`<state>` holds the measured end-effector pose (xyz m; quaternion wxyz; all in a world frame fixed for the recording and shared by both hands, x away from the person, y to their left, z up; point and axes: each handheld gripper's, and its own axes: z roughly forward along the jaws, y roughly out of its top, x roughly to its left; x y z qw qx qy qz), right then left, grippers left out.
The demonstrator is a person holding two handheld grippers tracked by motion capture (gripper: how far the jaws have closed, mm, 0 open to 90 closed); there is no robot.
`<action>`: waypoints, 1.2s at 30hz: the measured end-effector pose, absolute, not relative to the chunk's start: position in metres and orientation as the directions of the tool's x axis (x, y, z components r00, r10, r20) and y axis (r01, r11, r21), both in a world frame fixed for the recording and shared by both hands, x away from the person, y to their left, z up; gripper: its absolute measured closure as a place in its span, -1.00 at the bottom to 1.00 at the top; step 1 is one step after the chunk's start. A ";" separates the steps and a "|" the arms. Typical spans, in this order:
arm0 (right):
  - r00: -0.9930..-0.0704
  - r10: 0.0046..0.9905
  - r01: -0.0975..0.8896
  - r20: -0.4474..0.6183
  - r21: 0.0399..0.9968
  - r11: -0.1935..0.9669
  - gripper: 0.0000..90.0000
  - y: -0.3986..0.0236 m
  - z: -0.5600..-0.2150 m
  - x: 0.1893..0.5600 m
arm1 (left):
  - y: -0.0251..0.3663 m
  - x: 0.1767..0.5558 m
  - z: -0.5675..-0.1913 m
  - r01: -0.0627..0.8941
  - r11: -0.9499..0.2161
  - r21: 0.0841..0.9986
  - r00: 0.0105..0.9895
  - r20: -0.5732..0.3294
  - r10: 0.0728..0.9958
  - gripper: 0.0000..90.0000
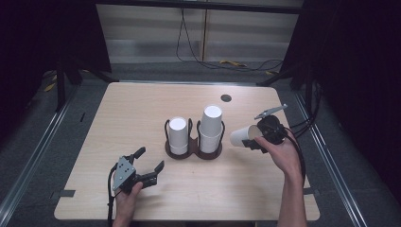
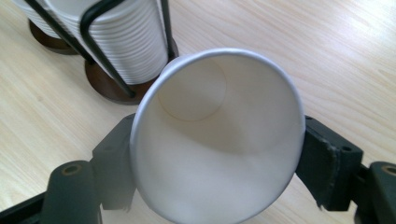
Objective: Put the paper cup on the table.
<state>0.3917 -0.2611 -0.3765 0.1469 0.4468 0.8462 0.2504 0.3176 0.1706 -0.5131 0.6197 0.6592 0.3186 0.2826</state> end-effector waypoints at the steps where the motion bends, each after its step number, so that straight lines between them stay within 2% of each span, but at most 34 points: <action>1: -0.554 0.832 0.692 -0.024 0.542 0.476 -0.47 -0.261 -0.376 0.395 | 0.171 0.318 -0.513 0.070 -0.027 0.997 0.638 -0.024 0.770 -0.65; 9: -0.511 0.859 0.780 -0.034 0.402 0.480 -0.47 -0.267 -0.375 0.416 | 0.171 0.317 -0.513 0.066 -0.035 0.997 0.640 -0.015 0.768 -0.65; 25: -0.524 0.845 0.822 -0.109 0.196 0.535 -0.51 -0.256 -0.389 0.443 | 0.170 0.317 -0.513 0.067 -0.027 0.997 0.637 -0.022 0.771 -0.65; 32: -0.522 0.844 0.832 -0.122 0.144 0.535 -0.55 -0.255 -0.400 0.451 | 0.171 0.318 -0.513 0.070 -0.024 0.997 0.641 -0.027 0.767 -0.65; 36: -0.508 0.852 0.834 -0.125 0.175 0.523 -0.59 -0.255 -0.403 0.454 | 0.172 0.319 -0.513 0.057 -0.054 0.997 0.658 0.004 0.753 -0.65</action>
